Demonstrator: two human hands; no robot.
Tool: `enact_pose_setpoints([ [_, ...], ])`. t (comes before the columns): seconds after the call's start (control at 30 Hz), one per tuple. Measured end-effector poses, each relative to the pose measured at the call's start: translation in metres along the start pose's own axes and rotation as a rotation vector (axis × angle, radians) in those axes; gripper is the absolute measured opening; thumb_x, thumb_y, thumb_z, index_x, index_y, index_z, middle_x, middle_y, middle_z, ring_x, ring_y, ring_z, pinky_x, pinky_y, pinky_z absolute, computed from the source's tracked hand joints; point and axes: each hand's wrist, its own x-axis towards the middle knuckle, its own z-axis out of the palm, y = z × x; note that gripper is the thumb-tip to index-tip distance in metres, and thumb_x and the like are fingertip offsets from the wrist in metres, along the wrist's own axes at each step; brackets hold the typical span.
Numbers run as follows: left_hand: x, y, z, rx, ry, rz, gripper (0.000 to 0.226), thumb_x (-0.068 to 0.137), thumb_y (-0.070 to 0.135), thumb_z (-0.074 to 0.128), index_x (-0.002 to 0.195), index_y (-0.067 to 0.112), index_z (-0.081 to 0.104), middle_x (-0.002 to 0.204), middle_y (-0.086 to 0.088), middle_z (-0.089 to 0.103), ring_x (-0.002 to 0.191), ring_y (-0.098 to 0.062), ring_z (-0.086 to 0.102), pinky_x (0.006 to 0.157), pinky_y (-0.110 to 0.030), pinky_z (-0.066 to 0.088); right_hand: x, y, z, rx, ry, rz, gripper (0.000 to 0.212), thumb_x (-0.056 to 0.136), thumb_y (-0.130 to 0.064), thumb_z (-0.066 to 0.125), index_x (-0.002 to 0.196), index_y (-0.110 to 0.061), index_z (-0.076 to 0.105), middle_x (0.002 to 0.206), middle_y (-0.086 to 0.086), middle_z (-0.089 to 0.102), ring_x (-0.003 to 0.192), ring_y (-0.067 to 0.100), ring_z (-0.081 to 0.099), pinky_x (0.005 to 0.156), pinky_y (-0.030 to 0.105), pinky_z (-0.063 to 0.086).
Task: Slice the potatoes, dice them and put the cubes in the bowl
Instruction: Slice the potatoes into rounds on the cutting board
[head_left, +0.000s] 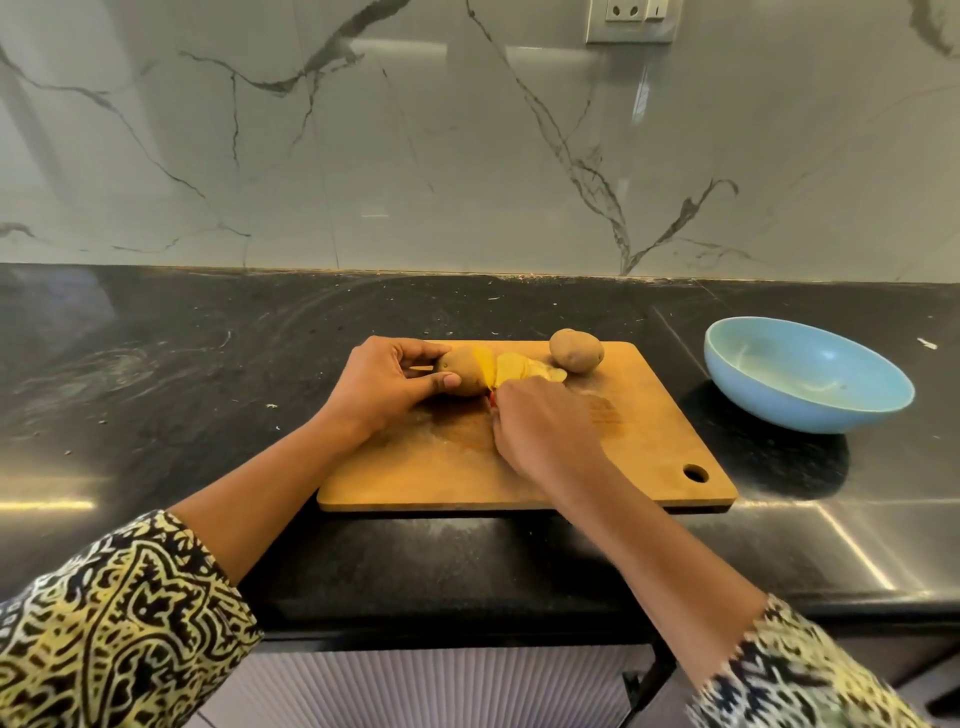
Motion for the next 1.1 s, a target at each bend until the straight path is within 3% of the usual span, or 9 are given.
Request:
enact_pose_setpoints([
  [0.13,0.002,-0.002,-0.001,-0.022,0.001,-0.031,0.045,0.075,0.028,0.075,0.118,0.017,0.066,0.108,0.004,0.069,0.099,-0.005,0.063,0.081,-0.012,0.045,-0.03,0.004,0.001,-0.03,0.004,-0.013,0.019,0.102,-0.025,0.043,0.107,-0.017,0.06,0.097,0.001,0.063,0.083,0.016,0.057,0.065,0.028,0.037],
  [0.4,0.001,-0.001,-0.004,-0.058,-0.006,-0.07,0.042,0.077,0.025,0.075,0.118,0.019,0.065,0.108,0.004,0.068,0.103,-0.008,0.061,0.09,-0.023,0.046,-0.021,0.011,0.003,0.0,0.065,0.1,0.022,0.101,-0.03,0.043,0.107,-0.018,0.06,0.082,-0.002,0.049,0.076,0.013,0.047,0.066,0.027,0.037],
  [0.63,0.002,-0.001,-0.006,-0.067,-0.031,-0.071,0.046,0.072,0.027,0.078,0.116,0.02,0.066,0.112,0.003,0.068,0.105,-0.01,0.062,0.096,-0.031,0.049,-0.016,0.019,0.001,0.047,0.099,0.196,0.027,0.102,-0.033,0.039,0.108,-0.017,0.06,0.092,0.001,0.059,0.081,0.015,0.05,0.066,0.028,0.037],
  [0.87,0.002,0.0,-0.006,-0.097,-0.06,-0.073,0.047,0.07,0.025,0.079,0.115,0.021,0.066,0.11,0.004,0.069,0.102,-0.007,0.064,0.095,-0.029,0.05,-0.017,0.01,-0.004,0.089,0.334,0.063,0.034,0.102,-0.036,0.037,0.122,-0.023,0.061,0.095,-0.001,0.068,0.084,0.015,0.06,0.067,0.029,0.048],
  [1.1,0.0,0.002,-0.006,-0.094,-0.059,-0.06,0.051,0.065,0.031,0.078,0.114,0.022,0.067,0.105,0.007,0.07,0.099,-0.005,0.064,0.091,-0.023,0.049,-0.013,0.007,-0.001,0.086,0.33,0.014,0.036,0.102,-0.037,0.038,0.129,-0.024,0.057,0.104,-0.002,0.069,0.088,0.013,0.062,0.067,0.025,0.045],
])
